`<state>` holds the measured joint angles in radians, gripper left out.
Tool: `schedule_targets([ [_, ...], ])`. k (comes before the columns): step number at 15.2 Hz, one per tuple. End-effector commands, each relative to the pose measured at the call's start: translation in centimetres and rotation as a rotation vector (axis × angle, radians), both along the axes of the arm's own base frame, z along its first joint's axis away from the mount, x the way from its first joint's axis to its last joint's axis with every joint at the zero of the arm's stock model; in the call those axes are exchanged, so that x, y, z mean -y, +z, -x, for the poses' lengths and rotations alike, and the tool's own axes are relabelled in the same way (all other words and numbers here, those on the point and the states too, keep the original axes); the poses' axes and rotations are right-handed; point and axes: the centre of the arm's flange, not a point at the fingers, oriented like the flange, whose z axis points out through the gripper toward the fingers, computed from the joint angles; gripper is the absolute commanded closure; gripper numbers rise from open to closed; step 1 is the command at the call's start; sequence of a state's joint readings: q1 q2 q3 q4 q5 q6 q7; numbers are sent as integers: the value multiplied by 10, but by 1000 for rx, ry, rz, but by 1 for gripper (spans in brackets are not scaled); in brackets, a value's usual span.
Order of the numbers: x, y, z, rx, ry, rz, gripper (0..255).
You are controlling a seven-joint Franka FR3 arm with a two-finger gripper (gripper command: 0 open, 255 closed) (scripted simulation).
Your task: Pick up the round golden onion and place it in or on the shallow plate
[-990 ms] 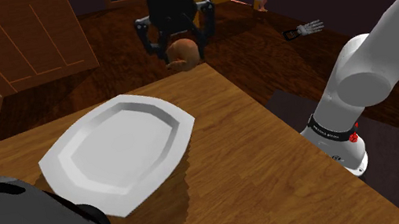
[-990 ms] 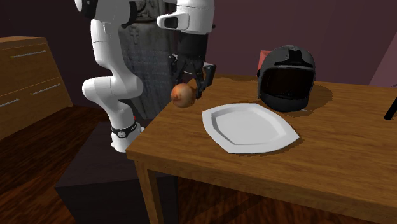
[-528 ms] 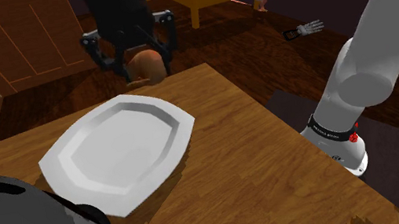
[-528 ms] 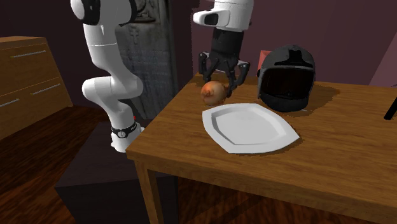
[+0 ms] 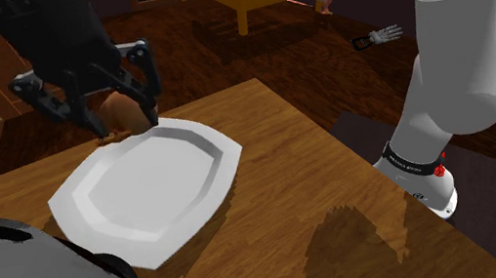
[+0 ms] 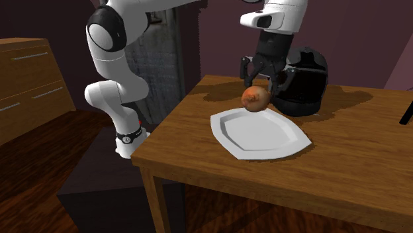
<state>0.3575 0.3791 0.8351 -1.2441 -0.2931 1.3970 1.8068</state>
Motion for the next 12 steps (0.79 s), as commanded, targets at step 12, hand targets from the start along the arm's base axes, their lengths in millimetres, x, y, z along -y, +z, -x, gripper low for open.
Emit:
schedule_targets([
  [12, -5, -68, 0, 1, -1, 0, 255],
])
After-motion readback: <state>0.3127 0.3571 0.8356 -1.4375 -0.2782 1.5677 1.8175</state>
